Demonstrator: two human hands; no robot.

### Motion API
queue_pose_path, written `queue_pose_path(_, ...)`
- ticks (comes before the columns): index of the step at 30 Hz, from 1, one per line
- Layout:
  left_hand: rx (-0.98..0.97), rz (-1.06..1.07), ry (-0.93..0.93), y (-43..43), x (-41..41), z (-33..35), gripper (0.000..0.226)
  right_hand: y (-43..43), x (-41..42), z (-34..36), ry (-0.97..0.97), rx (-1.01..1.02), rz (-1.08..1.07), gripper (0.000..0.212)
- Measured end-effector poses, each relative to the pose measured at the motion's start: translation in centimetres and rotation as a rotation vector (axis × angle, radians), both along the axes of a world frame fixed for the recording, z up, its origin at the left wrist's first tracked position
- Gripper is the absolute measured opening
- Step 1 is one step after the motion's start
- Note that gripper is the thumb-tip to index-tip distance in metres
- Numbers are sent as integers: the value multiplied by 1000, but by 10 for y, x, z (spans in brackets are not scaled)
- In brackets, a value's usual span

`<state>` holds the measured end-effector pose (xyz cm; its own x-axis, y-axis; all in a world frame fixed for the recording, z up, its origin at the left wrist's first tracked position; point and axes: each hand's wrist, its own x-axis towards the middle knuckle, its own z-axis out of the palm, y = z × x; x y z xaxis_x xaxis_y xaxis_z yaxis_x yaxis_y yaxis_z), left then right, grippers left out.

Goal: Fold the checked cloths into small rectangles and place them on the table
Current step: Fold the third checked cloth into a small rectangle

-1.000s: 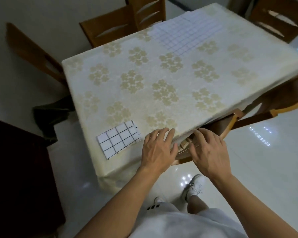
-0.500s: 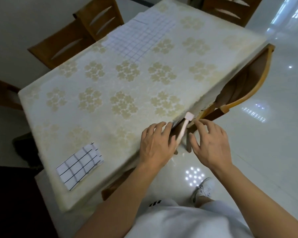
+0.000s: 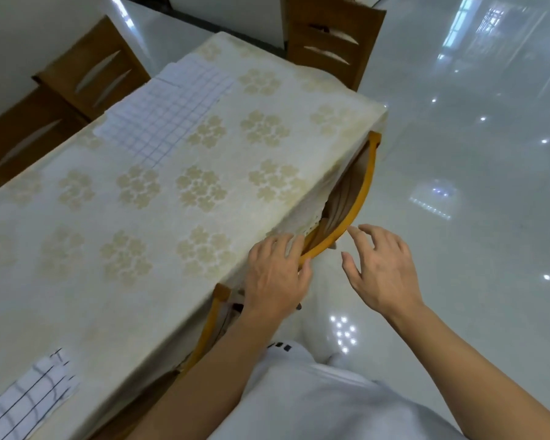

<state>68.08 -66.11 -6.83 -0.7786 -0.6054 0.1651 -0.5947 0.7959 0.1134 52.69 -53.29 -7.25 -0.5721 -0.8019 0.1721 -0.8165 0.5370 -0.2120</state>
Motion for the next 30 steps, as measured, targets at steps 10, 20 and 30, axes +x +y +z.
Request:
queue_pose_path(10, 13, -51, -7, -16, -121, -8, 42, -4, -108, -10, -32, 27, -25, 50)
queue_pose_path(20, 33, -31, 67, -73, -293, -21, 40, -50, -274, -22, -46, 83, -1, 48)
queue_pose_path(30, 30, -58, 61, -112, -433, -21, 44, -92, -409, -14, -38, 90, -23, 48)
